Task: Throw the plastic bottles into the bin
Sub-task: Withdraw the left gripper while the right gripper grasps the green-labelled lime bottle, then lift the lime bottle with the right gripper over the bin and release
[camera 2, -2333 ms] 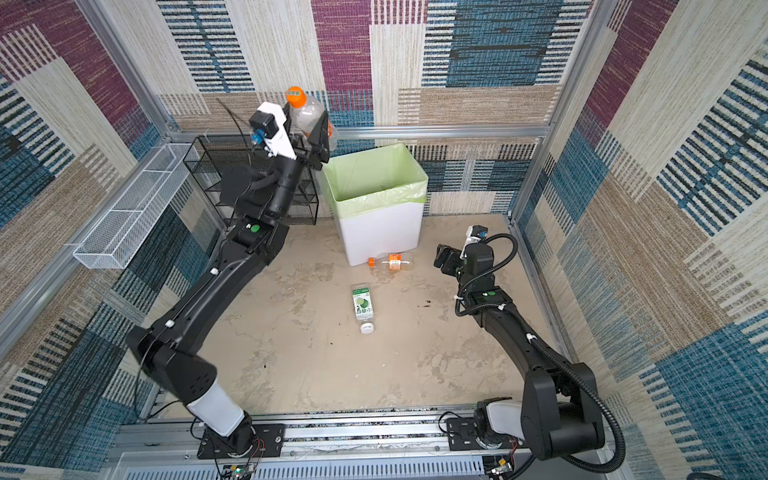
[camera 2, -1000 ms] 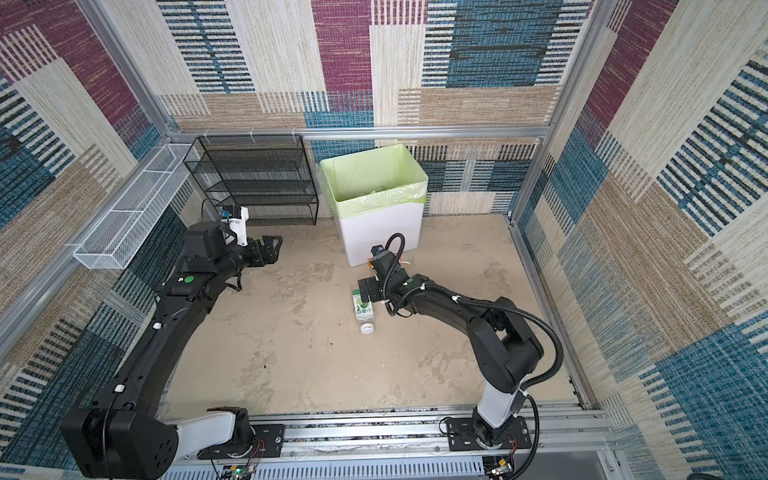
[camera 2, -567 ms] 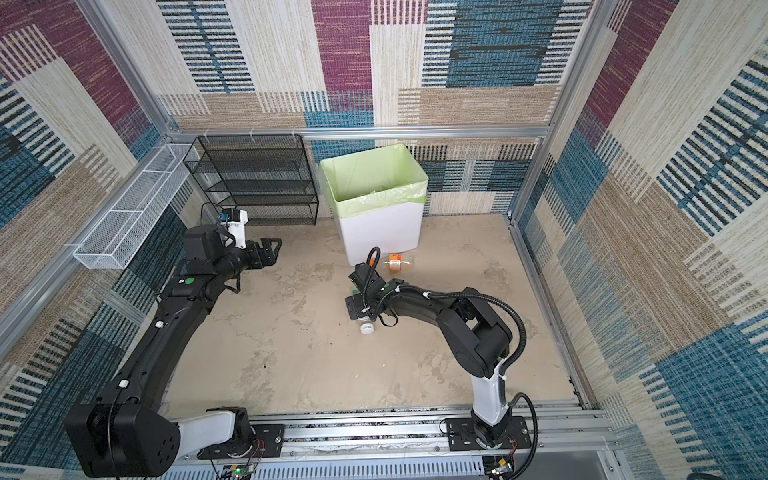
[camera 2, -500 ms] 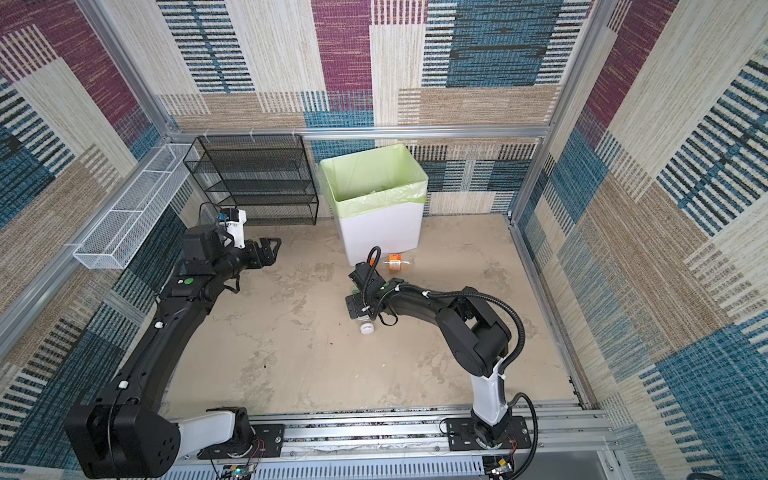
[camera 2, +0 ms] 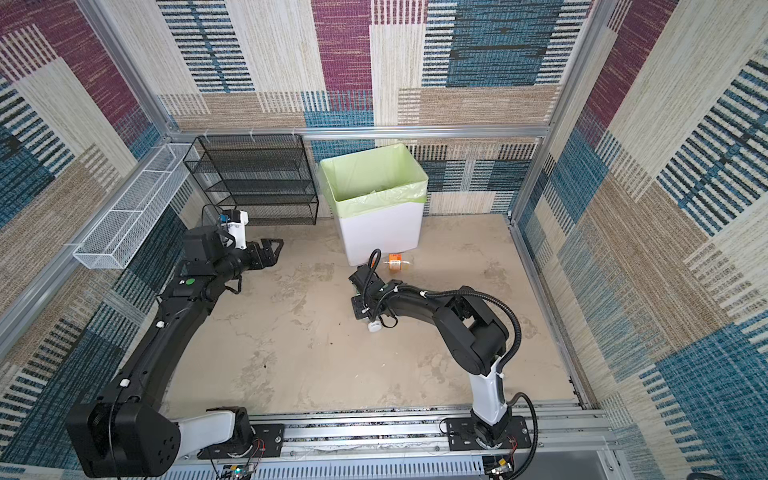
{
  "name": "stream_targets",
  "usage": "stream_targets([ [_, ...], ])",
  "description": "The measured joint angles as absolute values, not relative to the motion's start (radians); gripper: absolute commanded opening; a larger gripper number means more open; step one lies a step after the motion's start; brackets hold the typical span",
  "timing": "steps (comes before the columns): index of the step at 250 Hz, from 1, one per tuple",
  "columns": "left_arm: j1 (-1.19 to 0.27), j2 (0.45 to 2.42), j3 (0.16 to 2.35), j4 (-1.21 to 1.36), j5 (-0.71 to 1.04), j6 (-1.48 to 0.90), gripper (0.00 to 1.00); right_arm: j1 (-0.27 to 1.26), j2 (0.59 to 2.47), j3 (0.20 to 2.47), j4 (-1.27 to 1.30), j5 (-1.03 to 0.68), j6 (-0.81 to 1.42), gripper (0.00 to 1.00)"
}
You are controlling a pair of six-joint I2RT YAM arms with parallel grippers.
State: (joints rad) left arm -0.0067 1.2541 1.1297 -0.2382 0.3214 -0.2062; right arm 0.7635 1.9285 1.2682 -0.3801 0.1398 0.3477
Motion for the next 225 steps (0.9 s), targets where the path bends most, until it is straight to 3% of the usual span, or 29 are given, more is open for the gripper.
stream_targets([
  [101,-0.007,1.258,1.126,-0.233,0.331,-0.210,0.86,0.708,1.778,1.204,-0.374,0.145,0.373,0.63],
  [172,-0.008,1.259,1.101,-0.201,0.363,-0.217,0.85,0.569,1.515,1.122,-0.281,0.195,0.371,0.63],
  [225,-0.030,1.244,1.065,-0.149,0.404,-0.232,0.84,0.556,1.303,1.033,-0.083,0.262,0.327,0.63],
])
